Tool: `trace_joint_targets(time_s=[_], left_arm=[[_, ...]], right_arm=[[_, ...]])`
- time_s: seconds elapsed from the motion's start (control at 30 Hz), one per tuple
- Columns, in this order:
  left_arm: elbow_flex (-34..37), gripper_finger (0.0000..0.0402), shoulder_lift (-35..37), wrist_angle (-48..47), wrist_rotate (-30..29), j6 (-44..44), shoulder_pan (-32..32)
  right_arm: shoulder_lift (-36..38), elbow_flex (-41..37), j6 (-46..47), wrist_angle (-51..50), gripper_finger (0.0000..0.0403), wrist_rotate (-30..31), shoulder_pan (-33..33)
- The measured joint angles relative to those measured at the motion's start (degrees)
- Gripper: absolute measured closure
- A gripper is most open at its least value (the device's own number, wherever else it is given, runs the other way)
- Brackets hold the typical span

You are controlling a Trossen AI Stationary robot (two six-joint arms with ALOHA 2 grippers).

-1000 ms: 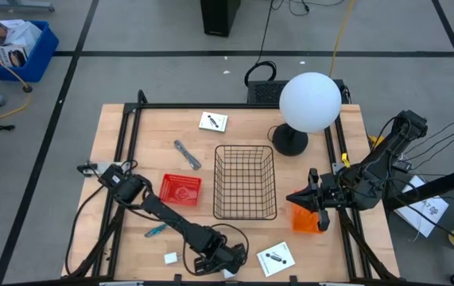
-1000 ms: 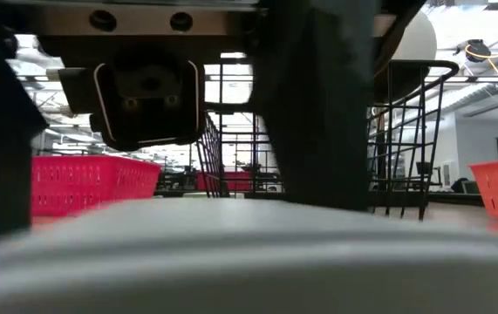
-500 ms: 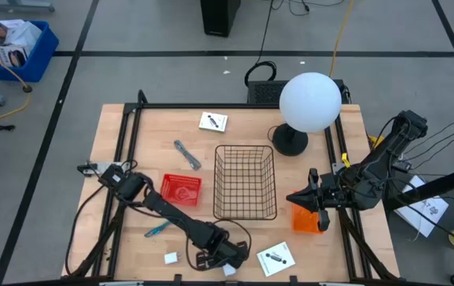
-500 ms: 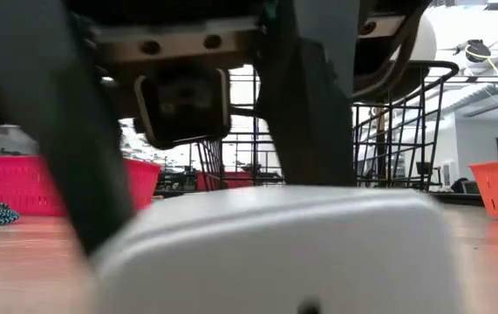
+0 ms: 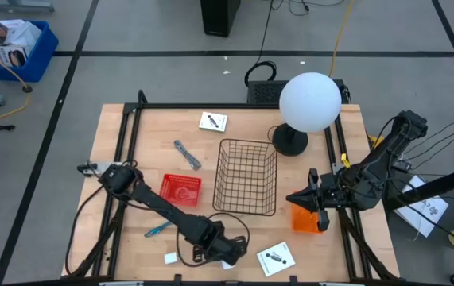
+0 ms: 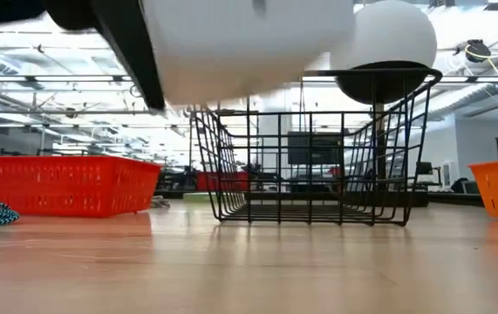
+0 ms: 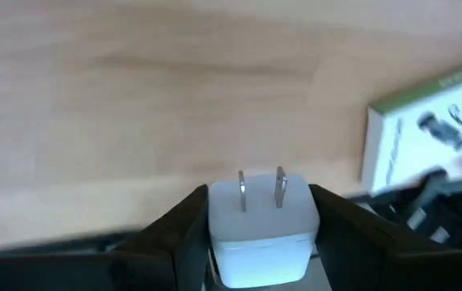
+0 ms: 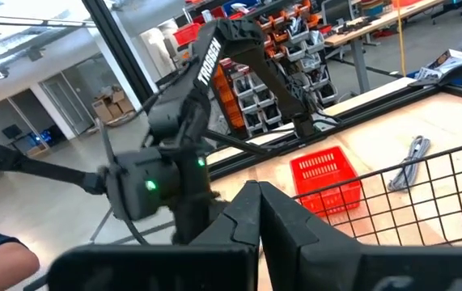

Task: Pick and place items into bin
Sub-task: Put the right charger adapter into the black wire basket

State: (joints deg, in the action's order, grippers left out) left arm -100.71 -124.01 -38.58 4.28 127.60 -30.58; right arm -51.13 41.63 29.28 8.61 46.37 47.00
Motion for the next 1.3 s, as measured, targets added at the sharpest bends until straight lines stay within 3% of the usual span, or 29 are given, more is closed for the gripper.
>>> trace_joint_targets(time_s=[0.33,0.47,0.63,0.73,1.0,1.17,1.3], left_arm=[[-0.07,0.0217,6.18,-2.18,-9.13,-2.27,-1.3],[-0.07,0.021,8.71,-1.62,-17.41,-9.13,-1.24],[-0.07,0.0214,11.55,-1.18,-34.23,-21.24,1.95],[-0.09,0.0215,13.81,-0.17,-39.9,-29.58,3.91],[-0.11,0.02,16.04,-0.76,-39.39,-47.63,12.89],[-0.11,0.0217,16.02,3.48,-32.98,-60.28,19.24],[-0.11,0.0217,16.04,1.55,-26.03,-66.12,23.71]], right_arm=[[0.0,0.02,0.0,0.12,0.0403,0.0,-0.01],[0.0,0.02,0.0,0.12,0.0403,0.0,-0.01],[0.0,0.02,0.01,0.12,0.0403,0.0,-0.01],[0.02,0.02,0.0,0.12,0.0403,0.0,-0.01],[0.0,0.04,0.02,0.1,0.0403,0.0,-0.01],[0.0,0.04,0.0,0.1,0.0403,0.0,-0.01],[0.0,0.04,0.0,0.12,0.0403,0.0,-0.01]])
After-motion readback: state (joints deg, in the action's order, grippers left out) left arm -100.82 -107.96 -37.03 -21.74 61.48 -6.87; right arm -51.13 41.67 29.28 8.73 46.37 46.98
